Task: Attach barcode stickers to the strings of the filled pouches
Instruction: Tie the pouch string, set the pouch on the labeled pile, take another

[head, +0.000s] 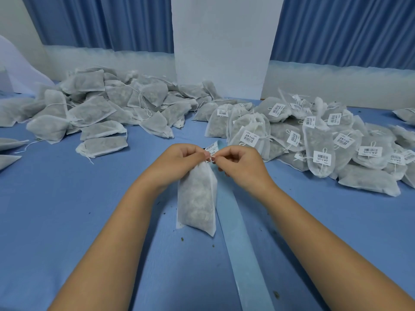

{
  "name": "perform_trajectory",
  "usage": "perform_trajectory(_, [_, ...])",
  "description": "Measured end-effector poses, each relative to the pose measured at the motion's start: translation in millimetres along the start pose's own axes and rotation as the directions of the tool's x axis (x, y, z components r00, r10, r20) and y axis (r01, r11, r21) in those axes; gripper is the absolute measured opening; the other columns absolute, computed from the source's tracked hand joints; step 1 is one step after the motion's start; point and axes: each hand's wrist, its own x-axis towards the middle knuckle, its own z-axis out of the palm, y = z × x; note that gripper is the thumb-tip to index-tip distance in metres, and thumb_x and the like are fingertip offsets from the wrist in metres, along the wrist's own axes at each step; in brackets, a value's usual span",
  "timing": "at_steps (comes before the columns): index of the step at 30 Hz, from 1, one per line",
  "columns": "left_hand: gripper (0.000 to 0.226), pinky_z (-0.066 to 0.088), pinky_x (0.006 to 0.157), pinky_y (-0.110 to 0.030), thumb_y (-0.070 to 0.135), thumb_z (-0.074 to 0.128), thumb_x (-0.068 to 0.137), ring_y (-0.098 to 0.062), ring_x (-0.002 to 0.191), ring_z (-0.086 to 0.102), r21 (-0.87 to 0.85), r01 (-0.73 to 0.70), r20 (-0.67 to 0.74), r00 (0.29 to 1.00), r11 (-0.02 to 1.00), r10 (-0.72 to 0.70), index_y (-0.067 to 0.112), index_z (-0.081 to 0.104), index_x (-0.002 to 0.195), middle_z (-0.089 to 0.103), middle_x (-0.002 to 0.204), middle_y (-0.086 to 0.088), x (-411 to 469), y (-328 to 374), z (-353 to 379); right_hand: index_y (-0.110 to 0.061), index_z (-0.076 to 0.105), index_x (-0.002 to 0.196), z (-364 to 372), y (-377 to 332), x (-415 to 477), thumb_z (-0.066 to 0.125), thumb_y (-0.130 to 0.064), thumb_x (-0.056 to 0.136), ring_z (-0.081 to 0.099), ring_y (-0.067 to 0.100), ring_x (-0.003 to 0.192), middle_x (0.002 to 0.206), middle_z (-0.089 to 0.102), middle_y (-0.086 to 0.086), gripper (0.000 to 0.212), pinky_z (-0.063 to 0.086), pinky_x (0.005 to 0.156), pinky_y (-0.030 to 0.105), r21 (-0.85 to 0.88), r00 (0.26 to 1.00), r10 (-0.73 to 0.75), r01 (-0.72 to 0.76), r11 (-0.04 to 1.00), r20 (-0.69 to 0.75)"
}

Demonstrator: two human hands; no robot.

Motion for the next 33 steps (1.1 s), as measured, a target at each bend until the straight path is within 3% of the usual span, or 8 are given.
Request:
perform_trajectory(4, [0.019, 0.038, 0.069, -0.024, 0.029, 0.064, 0.092, -0.009, 0.073, 0.053, -0.112, 0.032, 0.033, 0.999, 0.993, -0.028, 0.025, 0.078, 0.079, 0.065, 0.077, 0.004, -0.1, 0.8, 1.7, -0.018, 0.070, 0.081, 2.0, -3.1, -3.8, 0.064, 0.005, 0.082, 0.057, 0.015, 0.060, 0.073, 0.070, 0.008, 0.024, 0.050, 0.057, 0.019, 0.115, 0.999, -0.042, 0.043, 0.992, -0.014])
perform_trajectory(6, [0.021, 0.042, 0.068, -0.022, 0.026, 0.063, 0.094, -0.007, 0.072, 0.057, -0.147, 0.043, 0.047, 0.998, 0.988, -0.036, 0.025, 0.078, 0.078, 0.068, 0.077, 0.005, 0.5, 0.5, 1.7, -0.015, 0.066, 0.079, 3.0, -2.8, -4.7, 0.063, 0.009, 0.081, 0.051, 0.024, 0.063, 0.075, 0.066, 0.010, 0.024, 0.052, 0.060, 0.032, 0.123, 0.995, -0.100, 0.102, 0.987, -0.024])
perform_trajectory(9, [0.023, 0.047, 0.064, -0.015, 0.024, 0.063, 0.094, -0.003, 0.070, 0.062, -0.194, 0.063, 0.057, 0.997, 0.979, -0.053, 0.024, 0.079, 0.078, 0.071, 0.077, 0.005, 1.2, 0.1, 0.9, -0.018, 0.066, 0.074, 4.2, -1.1, -5.4, 0.063, 0.009, 0.079, 0.055, 0.021, 0.066, 0.075, 0.068, 0.002, 0.027, 0.055, 0.067, 0.045, 0.055, 0.986, -0.160, 0.162, 0.985, -0.037])
perform_trajectory(14, [0.023, 0.044, 0.054, -0.011, 0.027, 0.065, 0.093, 0.000, 0.061, 0.059, -0.182, 0.082, 0.027, 0.997, 0.980, -0.079, 0.026, 0.079, 0.075, 0.068, 0.069, 0.010, 0.3, 1.6, 0.0, -0.022, 0.073, 0.076, 3.2, 0.9, -4.0, 0.064, 0.004, 0.082, 0.066, 0.007, 0.060, 0.069, 0.071, -0.011, 0.029, 0.056, 0.065, 0.021, 0.037, 0.987, -0.150, 0.152, 0.988, -0.054])
perform_trajectory(19, [0.020, 0.044, 0.054, -0.012, 0.025, 0.066, 0.092, -0.002, 0.062, 0.061, -0.191, 0.077, -0.001, 0.997, 0.979, -0.079, 0.023, 0.076, 0.074, 0.069, 0.070, 0.008, 0.7, 2.7, 0.5, -0.012, 0.078, 0.084, 2.8, 1.7, -3.8, 0.077, -0.007, 0.081, 0.072, 0.013, 0.075, 0.079, 0.076, 0.000, 0.006, 0.060, 0.079, 0.031, 0.099, 0.992, -0.121, 0.123, 0.988, -0.020])
perform_trajectory(24, [0.019, 0.047, 0.074, -0.022, 0.027, 0.068, 0.091, -0.006, 0.074, 0.063, -0.180, 0.085, -0.003, 0.996, 0.980, -0.086, 0.024, 0.077, 0.075, 0.072, 0.079, 0.004, 1.4, 0.2, -0.2, -0.012, 0.079, 0.084, 1.5, -0.1, -3.0, 0.081, -0.010, 0.078, 0.072, 0.014, 0.077, 0.081, 0.076, 0.001, 0.007, 0.058, 0.075, 0.023, 0.144, 0.998, -0.067, 0.065, 0.987, 0.006])
perform_trajectory(27, [0.019, 0.047, 0.072, -0.023, 0.028, 0.068, 0.091, -0.005, 0.073, 0.064, -0.185, 0.085, 0.003, 0.996, 0.979, -0.086, 0.025, 0.078, 0.075, 0.073, 0.079, 0.004, 1.2, 0.2, -1.3, -0.013, 0.078, 0.083, 0.3, -1.1, -2.6, 0.078, -0.006, 0.080, 0.071, 0.012, 0.073, 0.081, 0.076, 0.002, 0.007, 0.056, 0.073, 0.019, 0.174, 0.998, -0.052, 0.046, 0.984, 0.030])
perform_trajectory(33, [0.019, 0.048, 0.075, -0.024, 0.032, 0.068, 0.091, -0.007, 0.077, 0.067, -0.180, 0.094, 0.000, 0.995, 0.979, -0.095, 0.020, 0.079, 0.082, 0.076, 0.085, 0.001, 0.9, 0.0, -0.4, -0.026, 0.076, 0.077, -0.4, 2.1, -2.9, 0.073, -0.007, 0.084, 0.070, 0.008, 0.068, 0.072, 0.074, -0.004, 0.021, 0.056, 0.070, 0.020, 0.036, 0.993, -0.121, 0.121, 0.992, -0.006])
